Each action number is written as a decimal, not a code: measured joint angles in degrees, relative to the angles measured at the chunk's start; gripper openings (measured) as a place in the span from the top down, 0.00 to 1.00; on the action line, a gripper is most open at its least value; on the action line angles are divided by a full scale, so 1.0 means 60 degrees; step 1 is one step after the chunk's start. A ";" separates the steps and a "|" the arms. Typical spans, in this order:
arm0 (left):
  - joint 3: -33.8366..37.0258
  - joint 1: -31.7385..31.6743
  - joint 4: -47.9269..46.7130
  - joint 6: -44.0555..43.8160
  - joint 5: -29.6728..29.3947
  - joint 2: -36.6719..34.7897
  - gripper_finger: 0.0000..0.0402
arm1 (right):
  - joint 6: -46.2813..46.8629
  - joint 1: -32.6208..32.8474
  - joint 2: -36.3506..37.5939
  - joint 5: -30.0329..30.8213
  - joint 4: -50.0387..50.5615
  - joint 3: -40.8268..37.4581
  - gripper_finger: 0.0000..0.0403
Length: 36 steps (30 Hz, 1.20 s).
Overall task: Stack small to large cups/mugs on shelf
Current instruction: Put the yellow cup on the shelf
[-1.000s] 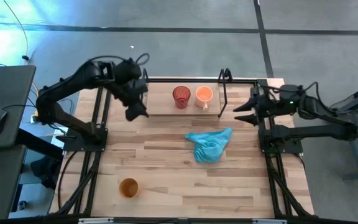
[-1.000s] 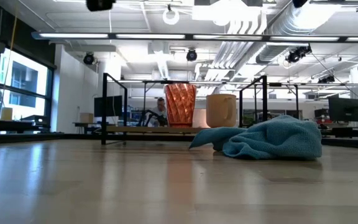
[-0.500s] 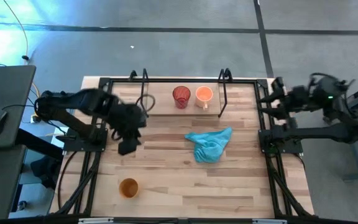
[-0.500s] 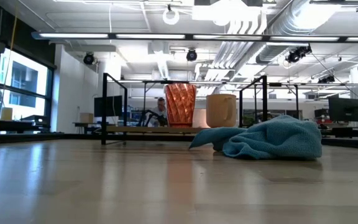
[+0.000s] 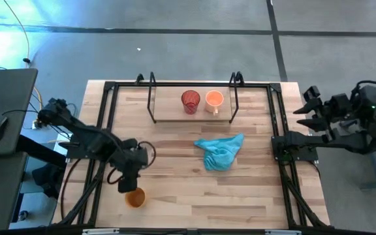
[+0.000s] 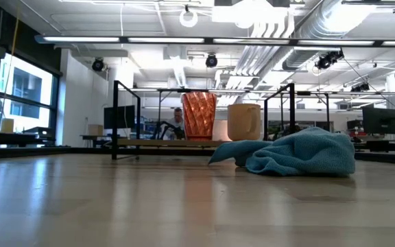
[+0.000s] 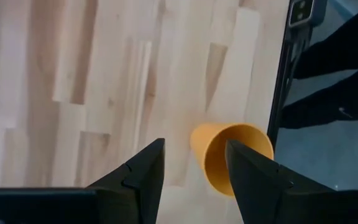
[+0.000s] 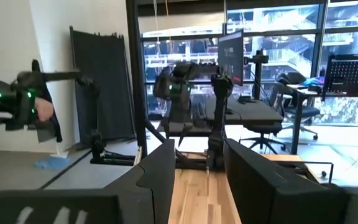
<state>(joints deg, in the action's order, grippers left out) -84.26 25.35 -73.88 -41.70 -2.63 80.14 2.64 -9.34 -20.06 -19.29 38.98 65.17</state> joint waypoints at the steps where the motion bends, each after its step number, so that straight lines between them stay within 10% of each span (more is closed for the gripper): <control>1: 0.0186 0.0139 0.0181 -0.0115 0.0000 0.0000 0.61 | 0.0054 0.0000 0.0076 0.0000 0.0000 0.0000 0.68; 36: 0.2724 0.1339 0.2343 -0.1612 0.0675 0.1013 0.61 | 0.0235 0.0004 0.0427 0.0000 0.0182 -0.0011 0.68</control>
<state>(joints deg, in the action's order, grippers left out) -67.92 33.39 -59.83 -51.37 1.42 86.21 4.05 -9.32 -17.50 -19.29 40.07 65.10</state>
